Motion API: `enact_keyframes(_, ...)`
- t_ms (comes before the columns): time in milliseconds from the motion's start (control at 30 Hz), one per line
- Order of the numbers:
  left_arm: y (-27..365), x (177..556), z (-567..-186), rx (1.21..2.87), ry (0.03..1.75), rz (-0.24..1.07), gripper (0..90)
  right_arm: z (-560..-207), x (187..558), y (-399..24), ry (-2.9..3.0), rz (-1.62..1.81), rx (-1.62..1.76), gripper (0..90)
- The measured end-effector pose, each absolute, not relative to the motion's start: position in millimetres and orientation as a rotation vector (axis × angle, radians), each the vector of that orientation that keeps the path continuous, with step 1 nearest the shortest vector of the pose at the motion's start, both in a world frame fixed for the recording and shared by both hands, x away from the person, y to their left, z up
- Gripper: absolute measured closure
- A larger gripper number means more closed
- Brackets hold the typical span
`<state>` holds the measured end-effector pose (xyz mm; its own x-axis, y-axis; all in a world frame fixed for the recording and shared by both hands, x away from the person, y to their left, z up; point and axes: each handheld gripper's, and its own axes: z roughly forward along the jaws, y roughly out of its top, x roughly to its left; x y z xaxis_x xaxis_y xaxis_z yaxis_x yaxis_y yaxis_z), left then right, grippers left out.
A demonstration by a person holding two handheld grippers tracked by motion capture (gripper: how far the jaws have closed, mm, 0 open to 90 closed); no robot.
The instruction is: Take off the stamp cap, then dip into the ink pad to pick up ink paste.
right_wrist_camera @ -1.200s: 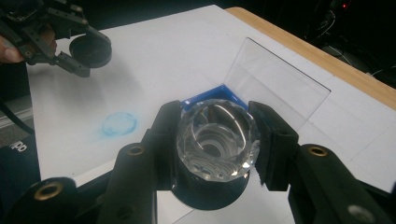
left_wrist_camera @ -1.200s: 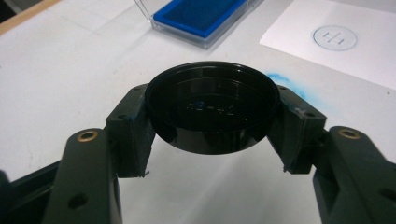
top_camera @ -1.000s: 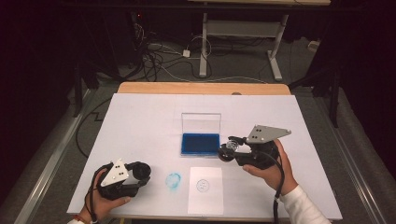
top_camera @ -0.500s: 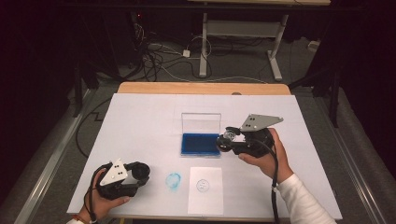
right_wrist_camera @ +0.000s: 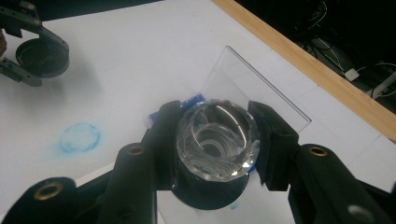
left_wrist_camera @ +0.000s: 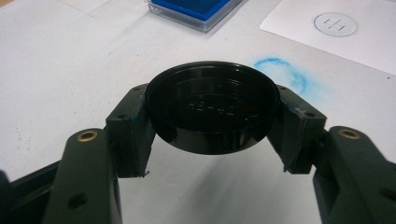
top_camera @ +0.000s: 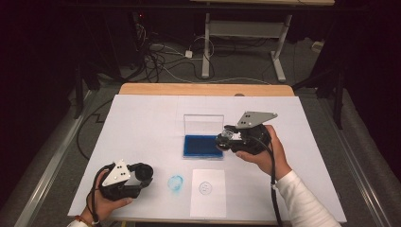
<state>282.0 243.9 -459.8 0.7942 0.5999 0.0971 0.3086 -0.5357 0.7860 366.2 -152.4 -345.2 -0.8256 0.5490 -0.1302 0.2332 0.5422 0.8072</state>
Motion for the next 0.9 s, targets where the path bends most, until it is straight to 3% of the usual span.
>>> enact_keyframes(900, 239, 286, -460, 2.179, 0.647, 0.448, 36.8, -358, 395, -92, 2.5, 1.077, 0.603, 57.0)
